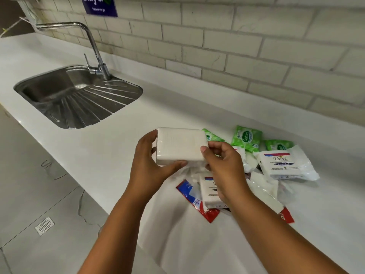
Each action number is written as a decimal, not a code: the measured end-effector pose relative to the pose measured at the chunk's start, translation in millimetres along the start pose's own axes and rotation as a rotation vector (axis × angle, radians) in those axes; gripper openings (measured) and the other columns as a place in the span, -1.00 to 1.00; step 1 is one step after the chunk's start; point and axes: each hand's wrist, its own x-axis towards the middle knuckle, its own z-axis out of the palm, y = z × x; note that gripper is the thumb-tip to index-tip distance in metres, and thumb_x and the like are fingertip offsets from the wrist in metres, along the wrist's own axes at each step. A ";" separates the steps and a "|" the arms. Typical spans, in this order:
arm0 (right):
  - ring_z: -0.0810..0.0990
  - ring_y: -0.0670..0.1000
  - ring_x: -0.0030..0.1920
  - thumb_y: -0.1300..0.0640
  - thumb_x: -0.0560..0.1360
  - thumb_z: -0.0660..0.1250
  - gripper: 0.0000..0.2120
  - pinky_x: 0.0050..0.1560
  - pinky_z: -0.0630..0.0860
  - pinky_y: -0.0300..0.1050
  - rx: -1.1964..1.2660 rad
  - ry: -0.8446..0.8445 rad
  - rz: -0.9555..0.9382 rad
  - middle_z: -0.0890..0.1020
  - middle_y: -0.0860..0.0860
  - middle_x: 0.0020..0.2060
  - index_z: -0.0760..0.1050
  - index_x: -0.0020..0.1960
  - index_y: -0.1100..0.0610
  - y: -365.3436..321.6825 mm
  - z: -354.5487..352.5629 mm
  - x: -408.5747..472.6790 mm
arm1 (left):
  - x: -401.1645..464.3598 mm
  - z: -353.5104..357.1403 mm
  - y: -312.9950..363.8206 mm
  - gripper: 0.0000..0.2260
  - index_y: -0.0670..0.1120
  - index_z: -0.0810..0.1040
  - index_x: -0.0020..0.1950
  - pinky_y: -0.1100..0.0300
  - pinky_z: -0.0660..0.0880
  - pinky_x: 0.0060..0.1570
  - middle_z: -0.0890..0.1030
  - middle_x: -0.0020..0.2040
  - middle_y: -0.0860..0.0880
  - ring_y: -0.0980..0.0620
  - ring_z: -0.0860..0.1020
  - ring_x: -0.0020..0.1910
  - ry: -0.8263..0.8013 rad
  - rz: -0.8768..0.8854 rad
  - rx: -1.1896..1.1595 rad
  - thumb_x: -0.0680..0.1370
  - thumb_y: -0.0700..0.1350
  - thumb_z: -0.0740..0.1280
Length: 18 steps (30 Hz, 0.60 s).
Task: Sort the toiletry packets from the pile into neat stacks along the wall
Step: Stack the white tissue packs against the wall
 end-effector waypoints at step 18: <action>0.63 -0.05 -0.05 0.10 0.49 0.40 -0.89 0.05 0.58 -0.06 0.073 0.472 -0.109 0.68 -0.08 -0.07 0.60 0.02 -0.02 -22.5 -311.1 -51.4 | -83.0 229.7 172.1 -0.53 0.04 0.33 0.44 0.47 0.46 -0.03 0.46 0.31 0.07 0.36 0.47 0.17 -0.397 0.029 -0.493 0.56 -0.21 0.33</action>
